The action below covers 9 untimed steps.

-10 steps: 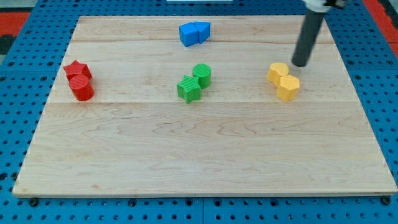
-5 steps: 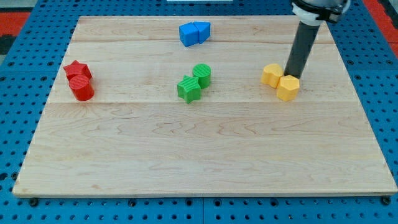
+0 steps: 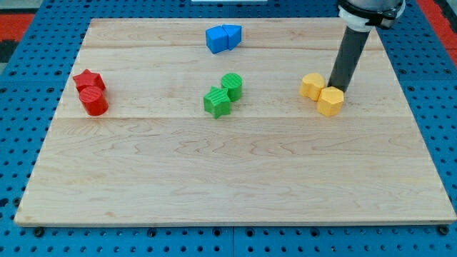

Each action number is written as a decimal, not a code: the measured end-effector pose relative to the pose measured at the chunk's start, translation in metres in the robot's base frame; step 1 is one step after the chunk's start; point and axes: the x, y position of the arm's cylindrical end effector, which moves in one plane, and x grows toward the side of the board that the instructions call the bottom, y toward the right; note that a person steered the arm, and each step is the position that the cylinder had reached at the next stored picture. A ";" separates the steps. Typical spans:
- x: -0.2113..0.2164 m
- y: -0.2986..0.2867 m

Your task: Slide the yellow heart towards the left of blue cube

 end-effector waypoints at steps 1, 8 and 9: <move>0.038 -0.028; -0.018 -0.040; -0.013 -0.065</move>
